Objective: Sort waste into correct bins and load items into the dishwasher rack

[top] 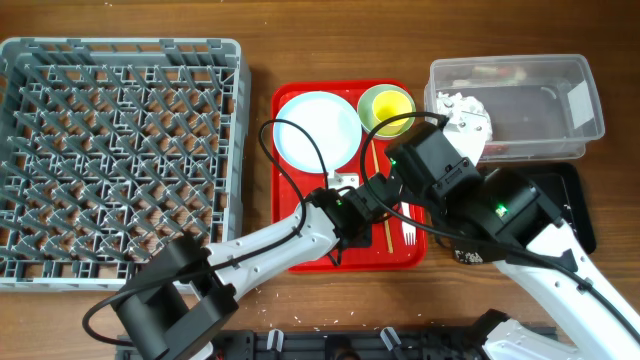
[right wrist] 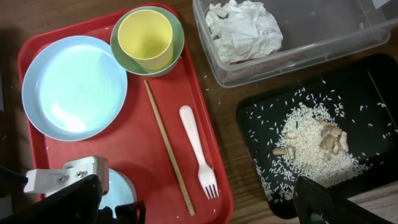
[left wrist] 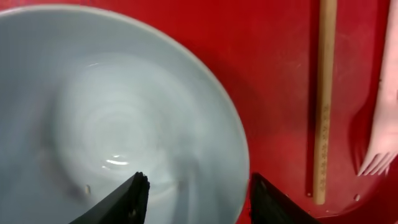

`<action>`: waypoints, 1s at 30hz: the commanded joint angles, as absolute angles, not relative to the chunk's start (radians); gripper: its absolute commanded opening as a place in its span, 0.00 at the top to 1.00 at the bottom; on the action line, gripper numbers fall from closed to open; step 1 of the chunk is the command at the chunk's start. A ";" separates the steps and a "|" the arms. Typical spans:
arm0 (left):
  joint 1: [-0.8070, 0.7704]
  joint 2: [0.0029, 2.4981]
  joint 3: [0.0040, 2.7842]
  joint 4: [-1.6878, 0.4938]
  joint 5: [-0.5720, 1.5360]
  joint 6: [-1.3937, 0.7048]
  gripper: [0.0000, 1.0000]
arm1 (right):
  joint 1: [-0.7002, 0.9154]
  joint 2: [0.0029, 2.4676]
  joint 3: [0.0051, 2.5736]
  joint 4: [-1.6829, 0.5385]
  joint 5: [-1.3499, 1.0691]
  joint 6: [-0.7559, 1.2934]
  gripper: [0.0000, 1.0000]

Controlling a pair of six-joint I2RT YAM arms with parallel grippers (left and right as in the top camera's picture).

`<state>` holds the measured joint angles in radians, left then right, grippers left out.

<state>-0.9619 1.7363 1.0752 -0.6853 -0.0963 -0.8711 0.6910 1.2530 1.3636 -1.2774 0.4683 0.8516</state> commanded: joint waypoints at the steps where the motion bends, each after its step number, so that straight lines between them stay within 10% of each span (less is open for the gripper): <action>1: -0.959 1.767 1.064 -0.668 -0.099 -0.883 0.47 | 0.694 1.261 1.368 -1.272 0.462 0.865 0.00; 14: -0.873 1.745 1.067 -0.780 -0.106 -0.868 0.68 | 0.694 1.261 1.368 -1.271 0.462 0.865 0.00; 20: -0.873 1.713 1.067 -0.790 -0.106 -0.868 0.94 | 0.694 1.261 1.368 -1.271 0.462 0.865 0.00; 30: -0.872 1.612 1.100 -0.830 -0.106 -0.868 0.96 | 0.694 1.261 1.368 -1.269 0.462 0.865 0.00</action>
